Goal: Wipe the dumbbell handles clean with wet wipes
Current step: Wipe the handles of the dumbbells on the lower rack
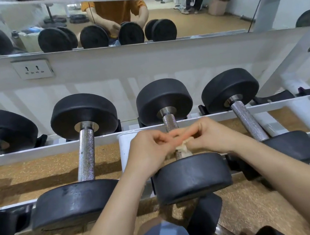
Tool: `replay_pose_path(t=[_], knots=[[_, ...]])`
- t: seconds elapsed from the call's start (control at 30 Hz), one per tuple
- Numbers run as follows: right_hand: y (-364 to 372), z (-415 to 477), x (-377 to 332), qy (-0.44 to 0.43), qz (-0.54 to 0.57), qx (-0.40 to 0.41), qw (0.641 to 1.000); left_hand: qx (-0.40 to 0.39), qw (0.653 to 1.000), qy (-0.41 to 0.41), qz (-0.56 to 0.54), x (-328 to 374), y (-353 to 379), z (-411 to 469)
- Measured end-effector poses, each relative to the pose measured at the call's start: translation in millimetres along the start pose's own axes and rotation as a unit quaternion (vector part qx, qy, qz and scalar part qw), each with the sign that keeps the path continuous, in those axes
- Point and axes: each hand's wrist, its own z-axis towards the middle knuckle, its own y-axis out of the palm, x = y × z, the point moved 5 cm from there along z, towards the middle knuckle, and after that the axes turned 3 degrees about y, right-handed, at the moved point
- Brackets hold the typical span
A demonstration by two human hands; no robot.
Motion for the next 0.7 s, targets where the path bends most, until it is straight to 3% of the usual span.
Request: replay_pose_path(t=[0.07,0.1,0.17,0.27,0.37,0.47,0.57,0.63,0.7], knots=[[0.0,-7.2,-4.0,0.016,0.019,-0.058,0.998,-0.045,0.997,-0.036,-0.043,-6.3,4.9,-3.0],[-0.8,-7.0,-5.2,0.017,0.007,-0.047,0.999,-0.059,0.996,-0.049,-0.056,-7.3,6.3,-2.5],[-5.9,0.7,-7.0,0.013,0.002,0.059,0.998,-0.044,0.996,-0.061,-0.049,-10.0,7.2,5.4],[-19.3,18.5,-3.8,-0.002,-0.013,0.269,0.963,0.06,0.997,-0.034,-0.026,-3.4,6.0,26.8],[-26.3,32.9,-2.2,0.009,-0.072,0.353,0.933,0.147,0.987,0.039,0.051,14.4,3.3,44.0],[-18.9,19.1,-4.2,-0.001,-0.059,0.301,0.952,0.121,0.985,0.065,0.108,18.9,1.3,41.8],[-7.1,-5.3,-8.9,0.054,-0.042,0.144,0.987,0.0,0.987,-0.001,0.158,10.3,1.9,21.4],[-3.7,-15.3,-13.2,0.117,-0.061,0.044,0.99,-0.086,0.984,-0.034,0.15,4.0,8.2,1.9],[-6.5,-11.6,-20.7,0.143,-0.076,0.022,0.986,-0.124,0.986,-0.055,0.1,3.6,9.1,-7.4]])
